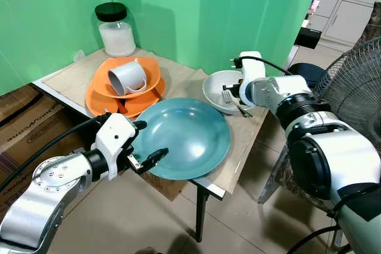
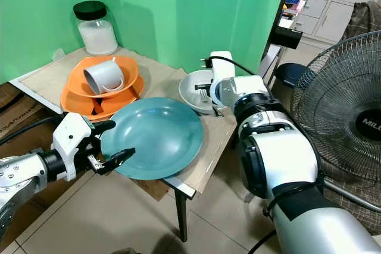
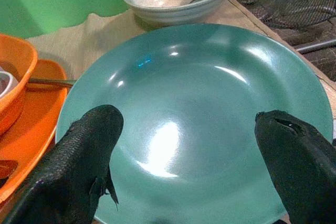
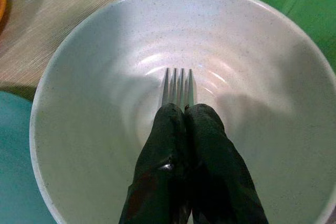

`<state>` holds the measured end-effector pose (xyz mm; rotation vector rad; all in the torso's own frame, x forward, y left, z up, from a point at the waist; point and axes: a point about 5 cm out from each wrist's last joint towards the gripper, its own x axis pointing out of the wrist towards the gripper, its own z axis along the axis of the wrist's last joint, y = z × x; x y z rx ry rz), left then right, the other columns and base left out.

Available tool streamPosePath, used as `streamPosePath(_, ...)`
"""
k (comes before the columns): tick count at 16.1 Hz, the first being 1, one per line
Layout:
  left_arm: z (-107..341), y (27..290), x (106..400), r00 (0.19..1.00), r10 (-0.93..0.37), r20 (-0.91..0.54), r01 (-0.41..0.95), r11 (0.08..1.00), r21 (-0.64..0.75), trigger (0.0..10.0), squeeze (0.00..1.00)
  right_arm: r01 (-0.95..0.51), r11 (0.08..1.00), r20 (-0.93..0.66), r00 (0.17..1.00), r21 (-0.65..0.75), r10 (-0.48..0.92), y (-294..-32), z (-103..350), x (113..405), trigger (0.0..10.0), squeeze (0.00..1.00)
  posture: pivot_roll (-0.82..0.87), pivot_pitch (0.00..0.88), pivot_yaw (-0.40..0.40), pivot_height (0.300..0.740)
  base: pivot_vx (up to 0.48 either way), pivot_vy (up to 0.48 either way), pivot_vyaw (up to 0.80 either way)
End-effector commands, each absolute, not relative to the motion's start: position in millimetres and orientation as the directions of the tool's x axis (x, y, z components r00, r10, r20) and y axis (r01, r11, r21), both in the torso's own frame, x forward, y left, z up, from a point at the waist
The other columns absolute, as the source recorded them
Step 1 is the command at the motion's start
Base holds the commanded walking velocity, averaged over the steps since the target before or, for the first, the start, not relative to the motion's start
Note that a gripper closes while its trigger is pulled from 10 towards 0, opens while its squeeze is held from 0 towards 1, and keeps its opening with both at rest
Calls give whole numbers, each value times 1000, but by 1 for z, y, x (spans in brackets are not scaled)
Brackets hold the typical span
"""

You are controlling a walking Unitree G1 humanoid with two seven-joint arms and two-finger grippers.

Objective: Setting the table

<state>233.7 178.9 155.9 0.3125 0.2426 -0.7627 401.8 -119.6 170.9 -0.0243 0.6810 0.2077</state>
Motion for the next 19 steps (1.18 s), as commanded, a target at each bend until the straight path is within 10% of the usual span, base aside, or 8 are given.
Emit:
streamPosePath(1,156,178,235,690,-644,-332,718,667,199,10000,0,-231,972,-545,809,50,220,-116,195,410,0,0,66,0,10,740,0,0,0)
streamPosePath(2,155,177,235,687,-646,-333,721,664,197,10000,0,-275,961,-512,822,24,248,-116,199,412,10000,0,62,0,11,740,0,0,0)
streamPosePath(4,152,176,234,683,-648,-338,724,661,196,10000,0,-261,965,-505,829,30,240,-118,198,412,10000,0,60,0,12,740,0,0,0)
streamPosePath(5,149,175,233,678,-646,-350,728,657,198,10000,0,-245,969,-516,825,41,231,-120,193,411,10000,1000,56,0,13,740,0,0,0)
streamPosePath(19,136,172,237,657,-645,-390,749,619,237,10000,0,-263,965,-604,767,11,216,-125,176,404,10000,1000,46,0,11,740,0,0,0)
